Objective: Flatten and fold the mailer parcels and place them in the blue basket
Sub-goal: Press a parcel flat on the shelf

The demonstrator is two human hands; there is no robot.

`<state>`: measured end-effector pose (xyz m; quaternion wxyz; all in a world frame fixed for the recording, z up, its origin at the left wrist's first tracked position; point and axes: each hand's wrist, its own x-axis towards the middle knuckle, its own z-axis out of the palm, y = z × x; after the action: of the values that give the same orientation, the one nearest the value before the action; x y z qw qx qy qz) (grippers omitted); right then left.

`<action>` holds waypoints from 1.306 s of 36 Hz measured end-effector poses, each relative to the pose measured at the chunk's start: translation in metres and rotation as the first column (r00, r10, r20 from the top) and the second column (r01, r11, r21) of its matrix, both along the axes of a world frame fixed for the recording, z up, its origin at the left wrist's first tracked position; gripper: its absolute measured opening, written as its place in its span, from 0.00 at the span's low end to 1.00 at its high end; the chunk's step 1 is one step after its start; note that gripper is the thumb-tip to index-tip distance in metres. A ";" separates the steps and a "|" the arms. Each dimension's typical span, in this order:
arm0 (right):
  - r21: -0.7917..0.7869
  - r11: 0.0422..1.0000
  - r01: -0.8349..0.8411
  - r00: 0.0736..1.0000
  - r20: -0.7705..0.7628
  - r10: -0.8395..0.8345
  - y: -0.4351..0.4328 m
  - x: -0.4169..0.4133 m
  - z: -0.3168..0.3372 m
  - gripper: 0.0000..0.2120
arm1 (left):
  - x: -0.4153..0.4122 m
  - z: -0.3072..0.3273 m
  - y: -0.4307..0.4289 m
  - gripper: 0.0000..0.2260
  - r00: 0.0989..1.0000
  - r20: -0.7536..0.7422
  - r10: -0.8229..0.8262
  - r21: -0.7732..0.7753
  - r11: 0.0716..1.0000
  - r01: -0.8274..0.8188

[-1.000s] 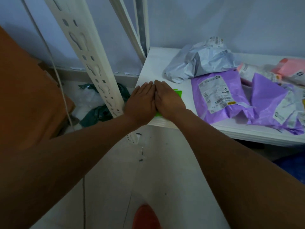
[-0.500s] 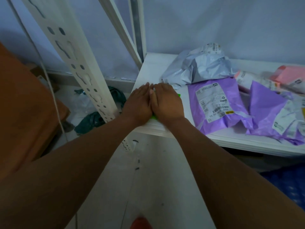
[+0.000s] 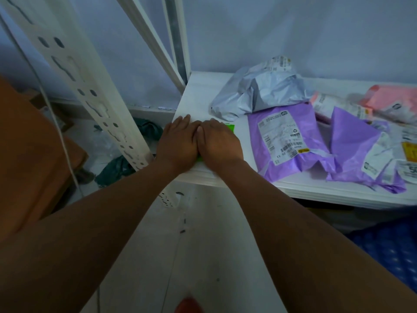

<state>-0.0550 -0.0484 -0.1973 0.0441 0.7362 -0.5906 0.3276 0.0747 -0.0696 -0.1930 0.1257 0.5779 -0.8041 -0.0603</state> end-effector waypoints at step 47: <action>0.179 0.983 0.042 0.998 -0.050 -0.034 0.004 0.004 0.002 0.29 | 0.002 -0.002 -0.004 0.21 0.993 -0.119 -0.022 -0.152 0.988 0.003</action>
<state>-0.0513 -0.0444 -0.1957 -0.0024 0.7331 -0.6305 0.2549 0.0771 -0.0733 -0.1949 0.2171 0.5569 -0.8010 -0.0348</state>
